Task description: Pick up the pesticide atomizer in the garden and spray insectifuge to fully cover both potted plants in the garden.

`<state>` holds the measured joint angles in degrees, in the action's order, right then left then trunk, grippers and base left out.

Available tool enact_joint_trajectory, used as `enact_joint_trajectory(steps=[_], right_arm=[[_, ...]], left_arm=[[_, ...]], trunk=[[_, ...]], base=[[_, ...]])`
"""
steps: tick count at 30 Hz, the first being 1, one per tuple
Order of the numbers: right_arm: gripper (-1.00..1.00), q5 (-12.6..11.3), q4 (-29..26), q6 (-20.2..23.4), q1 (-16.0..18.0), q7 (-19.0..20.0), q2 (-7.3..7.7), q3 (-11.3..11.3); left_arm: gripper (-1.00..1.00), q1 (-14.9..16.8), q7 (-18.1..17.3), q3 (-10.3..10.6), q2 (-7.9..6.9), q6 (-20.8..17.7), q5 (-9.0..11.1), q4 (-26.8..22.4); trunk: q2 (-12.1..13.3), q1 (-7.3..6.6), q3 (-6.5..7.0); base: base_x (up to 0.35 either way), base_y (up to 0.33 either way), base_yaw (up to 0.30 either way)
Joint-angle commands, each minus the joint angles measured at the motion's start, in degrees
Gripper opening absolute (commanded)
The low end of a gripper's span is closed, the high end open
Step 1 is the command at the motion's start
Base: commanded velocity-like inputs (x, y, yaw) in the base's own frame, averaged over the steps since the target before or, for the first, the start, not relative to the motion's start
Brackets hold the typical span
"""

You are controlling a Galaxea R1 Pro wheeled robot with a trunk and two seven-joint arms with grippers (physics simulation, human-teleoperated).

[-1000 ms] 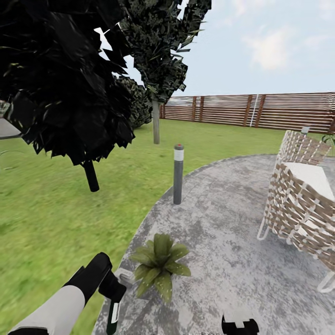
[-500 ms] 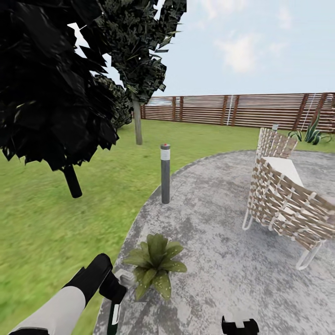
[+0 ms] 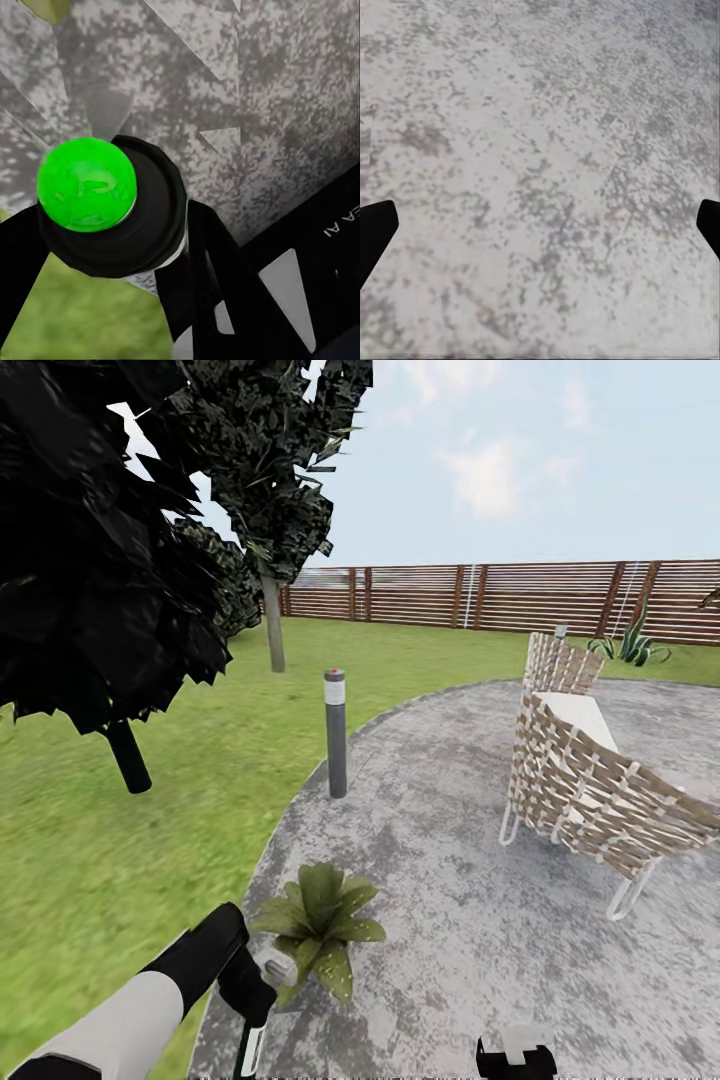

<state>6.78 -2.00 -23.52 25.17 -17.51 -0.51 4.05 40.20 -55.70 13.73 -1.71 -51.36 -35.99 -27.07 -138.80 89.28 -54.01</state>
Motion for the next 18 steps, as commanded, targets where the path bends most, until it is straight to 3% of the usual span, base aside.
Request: enact_joint_trajectory(steps=[1, 4, 7, 11, 18], right_arm=[[1.0, 0.5, 0.1, 0.1, 0.1, -0.6, -0.01, 0.4], [1.0, 0.5, 0.1, 0.1, 0.1, -0.6, -0.01, 0.4], [1.0, 0.5, 0.1, 0.1, 0.1, -0.6, -0.01, 0.4], [1.0, 0.5, 0.1, 0.1, 0.1, -0.6, -0.01, 0.4], [1.0, 0.4, 0.1, 0.2, 0.1, -0.6, -0.01, 0.4]], left_arm=[[-1.0, 0.0, -0.6, 0.2, -0.08, -0.1, -0.6, -0.2], [-1.0, 0.0, -0.6, 0.2, -0.46, -0.3, -0.8, -0.3], [-1.0, 0.0, -0.5, 0.2, -0.58, -3.4, -2.2, -0.6], [-1.0, 0.0, -0.5, 0.2, -0.52, -4.6, -2.7, -0.9], [-1.0, -0.4, -0.6, 0.3, -0.35, -4.7, -2.7, -0.9]], trunk=[[0.0, -0.03, -0.06], [0.0, -0.03, -0.06], [0.0, -0.03, -0.06], [0.0, -0.03, -0.06], [0.0, -0.03, -0.06]], base=[[-0.185, 0.192, -0.001], [-0.138, 0.25, 0.0], [-0.024, 0.292, 0.0], [-0.004, 0.302, -0.003], [-0.004, 0.304, -0.232]])
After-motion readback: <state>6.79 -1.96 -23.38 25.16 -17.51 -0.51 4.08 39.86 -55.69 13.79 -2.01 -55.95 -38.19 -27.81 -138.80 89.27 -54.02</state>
